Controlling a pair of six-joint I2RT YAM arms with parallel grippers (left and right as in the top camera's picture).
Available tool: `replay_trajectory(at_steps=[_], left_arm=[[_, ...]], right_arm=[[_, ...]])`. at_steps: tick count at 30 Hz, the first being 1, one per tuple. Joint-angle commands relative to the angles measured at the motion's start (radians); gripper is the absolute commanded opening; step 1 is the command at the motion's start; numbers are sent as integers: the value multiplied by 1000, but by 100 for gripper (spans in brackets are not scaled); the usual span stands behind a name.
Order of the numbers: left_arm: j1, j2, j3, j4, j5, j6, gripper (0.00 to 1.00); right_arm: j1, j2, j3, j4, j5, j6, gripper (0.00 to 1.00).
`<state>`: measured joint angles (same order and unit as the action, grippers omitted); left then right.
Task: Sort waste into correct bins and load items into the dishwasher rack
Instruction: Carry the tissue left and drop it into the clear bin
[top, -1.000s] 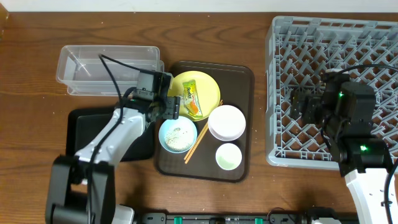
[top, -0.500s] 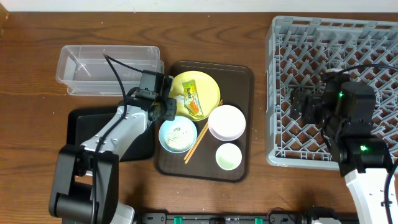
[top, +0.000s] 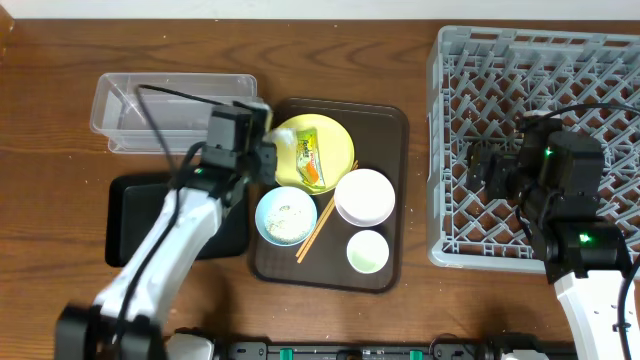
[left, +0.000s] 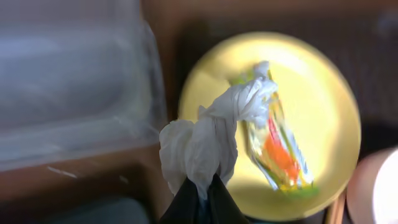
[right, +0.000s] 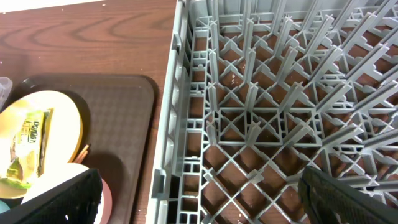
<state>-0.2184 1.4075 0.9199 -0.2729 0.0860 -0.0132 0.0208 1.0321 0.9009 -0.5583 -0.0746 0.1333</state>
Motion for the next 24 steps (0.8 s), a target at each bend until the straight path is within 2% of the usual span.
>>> replay_trajectory(at_steps=[1, 8, 9, 10, 11, 12, 16, 20, 24], left_arm=[[35, -57, 20, 39, -130, 5, 6], [148, -15, 20, 191, -158, 5, 7], [158, 0, 20, 205, -158, 5, 10], [169, 18, 20, 218, -158, 5, 15], [178, 40, 20, 232, -158, 5, 33], [182, 53, 20, 239, -158, 5, 40], [182, 68, 20, 268, -153, 5, 52], [168, 23, 21, 277, -70, 4, 54], [121, -18, 21, 241, 90, -46, 54]], right_arm=[[6, 0, 20, 0, -5, 8, 99], [6, 0, 20, 1, -5, 8, 99], [6, 0, 20, 0, -5, 8, 99], [6, 0, 20, 0, -5, 8, 99], [6, 0, 20, 0, -5, 8, 99], [6, 0, 20, 0, -5, 8, 99], [6, 0, 20, 0, -5, 8, 99], [6, 0, 20, -4, -5, 8, 99], [6, 0, 20, -3, -5, 8, 99]])
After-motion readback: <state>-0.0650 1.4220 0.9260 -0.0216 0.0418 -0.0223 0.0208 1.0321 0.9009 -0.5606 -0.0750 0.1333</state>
